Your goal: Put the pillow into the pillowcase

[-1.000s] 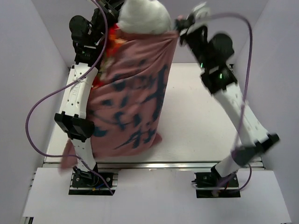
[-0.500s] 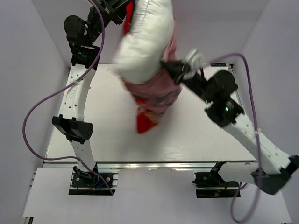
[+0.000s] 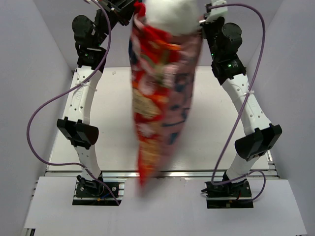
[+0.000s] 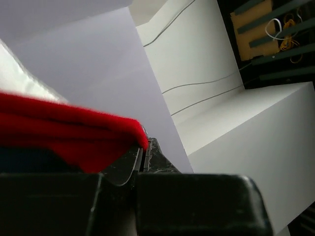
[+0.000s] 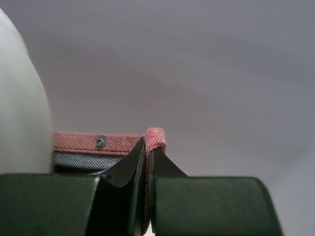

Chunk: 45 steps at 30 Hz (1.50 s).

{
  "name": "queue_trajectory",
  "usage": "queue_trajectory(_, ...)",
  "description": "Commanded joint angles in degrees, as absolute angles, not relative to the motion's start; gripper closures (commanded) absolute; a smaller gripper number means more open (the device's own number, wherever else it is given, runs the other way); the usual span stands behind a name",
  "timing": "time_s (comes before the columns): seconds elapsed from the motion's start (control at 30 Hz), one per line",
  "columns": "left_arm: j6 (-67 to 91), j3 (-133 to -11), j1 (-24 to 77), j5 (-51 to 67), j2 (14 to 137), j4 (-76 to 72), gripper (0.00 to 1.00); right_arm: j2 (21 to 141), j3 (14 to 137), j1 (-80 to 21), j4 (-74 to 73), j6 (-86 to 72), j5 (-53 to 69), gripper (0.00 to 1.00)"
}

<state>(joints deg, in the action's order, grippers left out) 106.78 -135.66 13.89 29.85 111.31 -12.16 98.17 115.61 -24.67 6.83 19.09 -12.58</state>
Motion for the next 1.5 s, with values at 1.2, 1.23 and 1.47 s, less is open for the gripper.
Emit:
queue_trajectory(1.2,112.14,-142.02,12.66,24.88,109.42,-21.62,1.00,70.22,92.54,-54.46,25.07,23.29,12.14,1.00)
queue_trajectory(1.23,112.58,-142.12,12.57,24.79,110.55,-22.06,1.00,70.66,94.03,-56.75,24.44,24.34,10.04,1.00)
queue_trajectory(1.47,113.03,-141.50,12.22,26.46,109.17,-21.36,1.00,95.89,118.68,-38.18,23.76,33.07,-24.40,1.00)
